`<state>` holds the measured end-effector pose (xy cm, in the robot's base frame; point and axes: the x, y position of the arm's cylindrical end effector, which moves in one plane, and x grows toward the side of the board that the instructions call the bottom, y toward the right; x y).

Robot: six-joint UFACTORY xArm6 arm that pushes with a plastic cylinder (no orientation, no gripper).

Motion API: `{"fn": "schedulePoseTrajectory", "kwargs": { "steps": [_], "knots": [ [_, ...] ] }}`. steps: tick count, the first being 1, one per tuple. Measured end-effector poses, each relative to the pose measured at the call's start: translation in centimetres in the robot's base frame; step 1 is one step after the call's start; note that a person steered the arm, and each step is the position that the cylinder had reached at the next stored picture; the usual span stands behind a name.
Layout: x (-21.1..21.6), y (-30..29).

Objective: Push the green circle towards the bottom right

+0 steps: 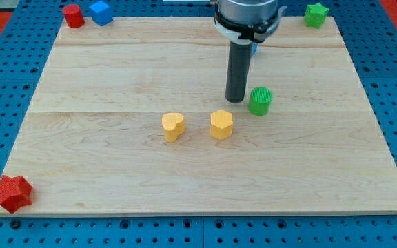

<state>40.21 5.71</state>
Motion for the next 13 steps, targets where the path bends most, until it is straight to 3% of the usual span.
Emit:
{"fn": "schedulePoseTrajectory", "kwargs": {
  "steps": [2,4,8,9,11,13],
  "knots": [
    [-0.3,5.4],
    [2.8,5.4],
    [16.3,7.6],
    [18.0,9.3],
    [17.6,4.9],
    [17.5,5.4]
  ]
}}
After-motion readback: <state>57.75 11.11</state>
